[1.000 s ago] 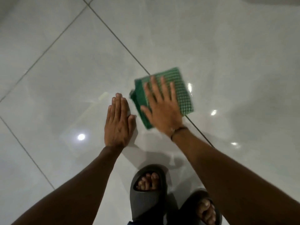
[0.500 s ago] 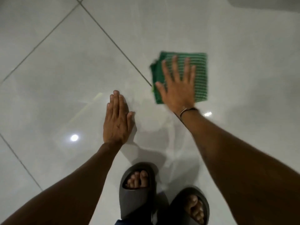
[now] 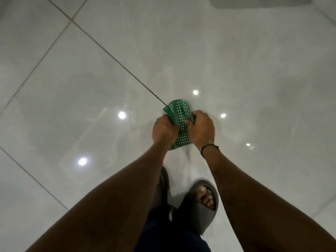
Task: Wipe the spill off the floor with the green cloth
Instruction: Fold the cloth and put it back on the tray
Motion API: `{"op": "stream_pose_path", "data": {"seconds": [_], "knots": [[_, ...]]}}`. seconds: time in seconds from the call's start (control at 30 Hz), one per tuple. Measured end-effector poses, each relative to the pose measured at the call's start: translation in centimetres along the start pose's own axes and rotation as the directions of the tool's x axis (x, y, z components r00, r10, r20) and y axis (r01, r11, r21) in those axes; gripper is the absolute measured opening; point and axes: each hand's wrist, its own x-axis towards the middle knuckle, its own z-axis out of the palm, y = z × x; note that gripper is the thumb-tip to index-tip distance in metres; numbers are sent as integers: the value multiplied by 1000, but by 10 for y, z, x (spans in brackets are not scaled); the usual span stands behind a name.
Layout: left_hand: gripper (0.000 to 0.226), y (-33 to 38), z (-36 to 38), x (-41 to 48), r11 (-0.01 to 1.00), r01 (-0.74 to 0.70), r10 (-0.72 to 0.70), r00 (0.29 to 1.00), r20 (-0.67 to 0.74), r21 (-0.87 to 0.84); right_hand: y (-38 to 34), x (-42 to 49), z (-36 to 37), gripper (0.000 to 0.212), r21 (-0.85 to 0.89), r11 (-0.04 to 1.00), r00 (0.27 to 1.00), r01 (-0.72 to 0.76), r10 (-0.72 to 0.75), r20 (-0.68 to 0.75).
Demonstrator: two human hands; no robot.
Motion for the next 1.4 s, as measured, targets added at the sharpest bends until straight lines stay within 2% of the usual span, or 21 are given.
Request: {"op": "stream_pose_path", "data": {"seconds": [0.07,0.13,0.2,0.27,0.4,0.47,0.53,0.67,0.8,0.93,1.07,1.13,1.27,1.4], "knots": [[40,23,-29,-15,975,93,-71,991,114,-200,-20,-5,-38,26,227,959,985,-170,166,36],[40,54,-71,-41,918,129,-87,988,128,-376,-47,-16,-95,23,446,849,956,-285,285,69],[34,99,-127,-77,854,140,-81,987,138,-501,-79,-33,-167,29,609,716,933,-340,339,123],[31,152,-190,-112,829,127,-57,988,143,-544,-114,-52,-251,37,690,627,923,-362,346,171],[27,285,-315,-175,803,57,43,987,152,-593,-198,-87,-420,37,752,582,947,-309,259,189],[26,347,-360,-191,806,4,93,987,133,-592,-232,-89,-490,35,766,597,966,-236,226,122],[33,403,-395,-190,800,-10,110,985,130,-600,-264,-76,-547,33,783,597,976,-176,209,60],[36,502,-438,-165,792,-66,149,985,87,-606,-311,-12,-633,33,753,658,985,-20,144,-100],[33,588,-432,-124,790,-130,176,984,18,-599,-328,77,-688,24,707,704,979,69,90,-185],[19,648,-391,-90,826,-137,170,985,9,-547,-307,150,-711,25,653,758,979,9,128,-162],[42,686,-355,-63,927,-216,210,976,-54,-307,-278,203,-723,24,606,795,987,-31,119,-106],[46,695,-346,-57,949,-241,236,970,-48,-202,-268,216,-725,28,583,812,993,-42,96,-61],[41,695,-344,-63,946,-304,305,952,-5,-112,-261,210,-724,39,497,867,998,-40,58,-21],[41,679,-367,-97,929,-358,357,934,-29,-91,-267,168,-726,43,352,931,995,92,-71,-72]]}}
